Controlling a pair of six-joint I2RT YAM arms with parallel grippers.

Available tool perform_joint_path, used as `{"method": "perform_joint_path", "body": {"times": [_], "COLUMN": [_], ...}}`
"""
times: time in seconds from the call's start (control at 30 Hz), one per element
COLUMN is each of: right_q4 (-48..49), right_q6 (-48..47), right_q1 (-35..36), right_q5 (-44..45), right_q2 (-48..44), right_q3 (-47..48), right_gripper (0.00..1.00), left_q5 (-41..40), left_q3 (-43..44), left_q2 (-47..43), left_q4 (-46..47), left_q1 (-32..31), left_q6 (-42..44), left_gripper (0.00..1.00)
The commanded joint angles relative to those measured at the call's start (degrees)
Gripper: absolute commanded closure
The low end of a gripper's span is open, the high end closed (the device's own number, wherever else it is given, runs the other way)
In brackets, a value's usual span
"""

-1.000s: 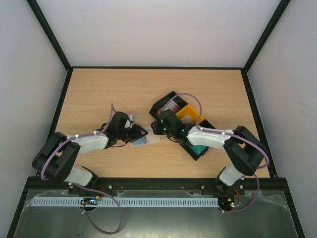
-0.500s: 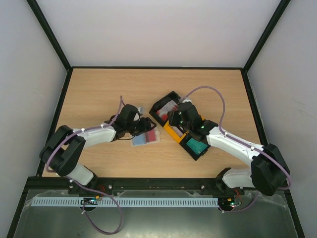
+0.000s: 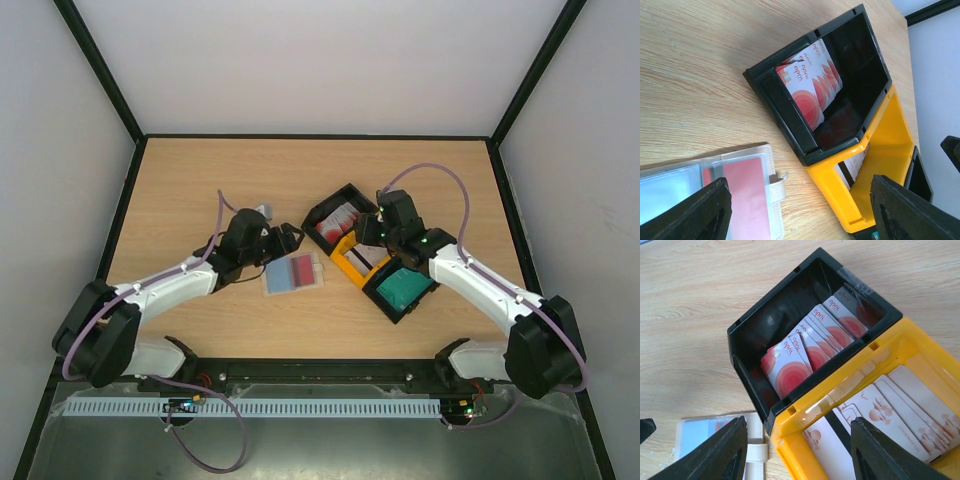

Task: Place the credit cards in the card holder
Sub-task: Insert the credit card into the card holder, then pick up the credit card from the storage box.

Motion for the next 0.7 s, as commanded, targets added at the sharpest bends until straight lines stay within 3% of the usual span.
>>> {"method": "perform_joint_path", "body": {"times": [0.0, 0.23, 0.47, 0.67], "right_q4": [-2.97, -4.27, -2.38, -3.7], "right_q6": [-0.47, -0.16, -0.09, -0.22], "right_q1": [-0.06, -0.06, -0.06, -0.06], "right_q5": [-0.84, -0.57, -3.36, -3.43], "right_q2": [0.85, 1.3, 1.7, 3.27], "right_q3": [0.81, -0.83, -2.35, -2.21], "right_gripper": [0.44, 0.42, 0.41, 0.41], "left_q5": [-2.5, -0.31, 1.82, 4.08], "left_q3": [-1.53, -4.23, -5.67, -5.16], "left_q2": [-1.34, -0.18, 2.71, 3.24], "left_q4": [-1.81, -0.21, 0.6, -0.04], "left_q1": [-0.19, -0.16, -0.15, -0.35], "left_q6": [0.04, 0.78, 1.83, 2.43], "left_gripper": [0.23, 0.27, 0.41, 0.46]}}
